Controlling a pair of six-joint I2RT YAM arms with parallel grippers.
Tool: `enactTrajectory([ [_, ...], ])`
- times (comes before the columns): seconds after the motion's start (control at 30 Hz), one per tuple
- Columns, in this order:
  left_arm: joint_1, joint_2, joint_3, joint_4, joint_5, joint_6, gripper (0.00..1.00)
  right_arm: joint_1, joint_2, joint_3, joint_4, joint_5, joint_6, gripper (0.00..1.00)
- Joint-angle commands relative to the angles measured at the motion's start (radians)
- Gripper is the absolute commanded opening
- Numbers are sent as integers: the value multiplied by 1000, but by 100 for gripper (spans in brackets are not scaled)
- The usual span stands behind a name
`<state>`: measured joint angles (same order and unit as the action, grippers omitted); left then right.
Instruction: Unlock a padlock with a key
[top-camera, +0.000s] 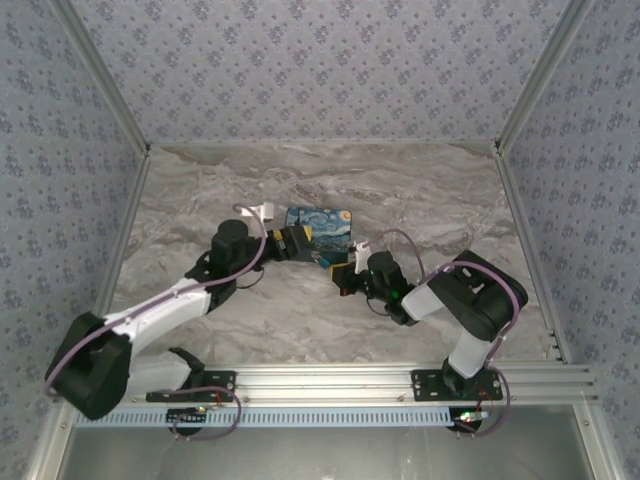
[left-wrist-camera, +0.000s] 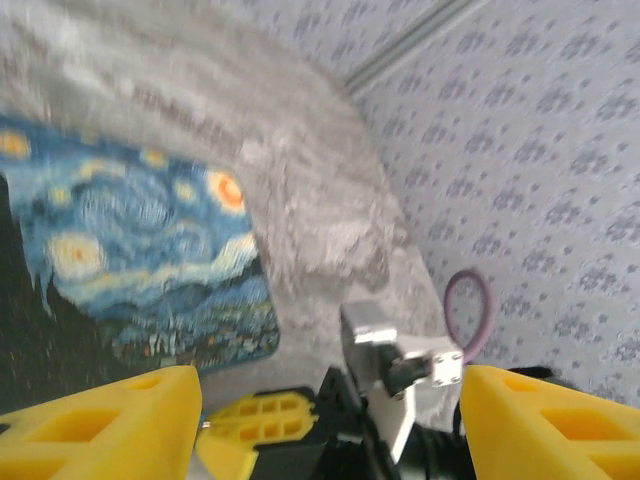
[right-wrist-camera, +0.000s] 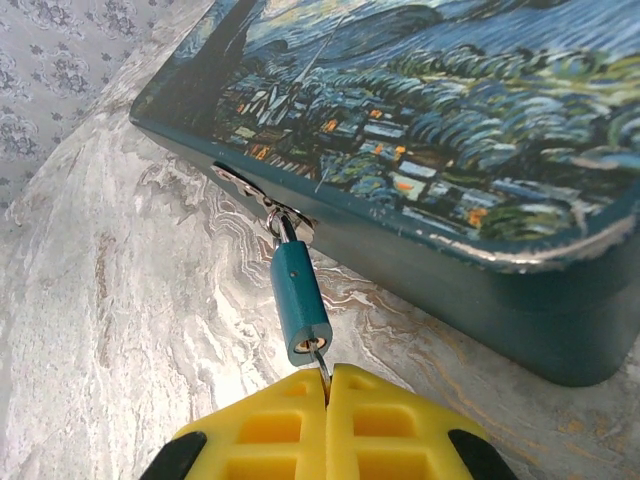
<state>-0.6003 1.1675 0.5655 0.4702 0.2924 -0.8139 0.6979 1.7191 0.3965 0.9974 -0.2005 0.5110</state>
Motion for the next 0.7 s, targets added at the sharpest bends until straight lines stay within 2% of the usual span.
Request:
enactTrajectory([
  [0.0, 8, -99, -46, 22, -100, 84, 72, 18, -26, 21, 12, 34, 46, 0],
  [0.1, 30, -162, -74, -75, -90, 61, 73, 35, -28, 27, 0, 49, 67, 0],
  [0.23, 61, -169, -145, -60, 6, -19, 69, 57, -28, 25, -8, 74, 110, 0],
  [0.43, 99, -128, -249, 85, 74, -161, 65, 82, -26, 10, 21, 91, 232, 0],
  [0.67, 99, 59, -284, 336, 143, -312, 61, 119, -27, 36, -1, 103, 300, 0],
])
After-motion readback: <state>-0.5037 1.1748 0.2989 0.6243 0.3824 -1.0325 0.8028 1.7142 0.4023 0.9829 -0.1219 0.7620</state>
